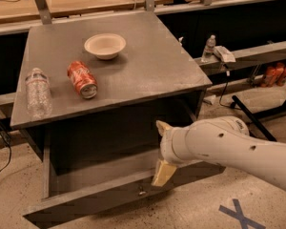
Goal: Close top drawer
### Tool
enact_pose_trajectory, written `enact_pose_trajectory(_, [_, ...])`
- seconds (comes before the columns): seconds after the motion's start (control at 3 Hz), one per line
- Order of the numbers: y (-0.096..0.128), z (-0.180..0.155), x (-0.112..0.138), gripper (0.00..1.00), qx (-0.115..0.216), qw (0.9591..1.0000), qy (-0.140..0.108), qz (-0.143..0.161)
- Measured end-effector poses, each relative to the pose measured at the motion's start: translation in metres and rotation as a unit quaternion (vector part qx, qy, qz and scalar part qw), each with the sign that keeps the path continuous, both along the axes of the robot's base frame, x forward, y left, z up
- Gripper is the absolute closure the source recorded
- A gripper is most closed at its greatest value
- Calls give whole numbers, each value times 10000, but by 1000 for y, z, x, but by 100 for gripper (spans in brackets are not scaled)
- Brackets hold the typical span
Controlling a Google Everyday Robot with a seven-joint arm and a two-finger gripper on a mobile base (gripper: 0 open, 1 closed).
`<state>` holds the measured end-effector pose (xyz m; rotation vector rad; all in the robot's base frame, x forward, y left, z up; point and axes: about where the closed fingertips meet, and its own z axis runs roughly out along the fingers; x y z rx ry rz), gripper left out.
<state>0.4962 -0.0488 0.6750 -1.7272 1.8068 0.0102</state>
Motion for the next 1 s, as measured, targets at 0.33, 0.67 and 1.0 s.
enact_pose_trajectory(0.33, [7,-2,14,0,-10,10000,-21,24])
enact_pose_trajectory(0.67, [14,1,26,0,23,10000,-57,25])
enact_pose_trajectory(1.0, [24,5,43,0,90,9999,-102,17])
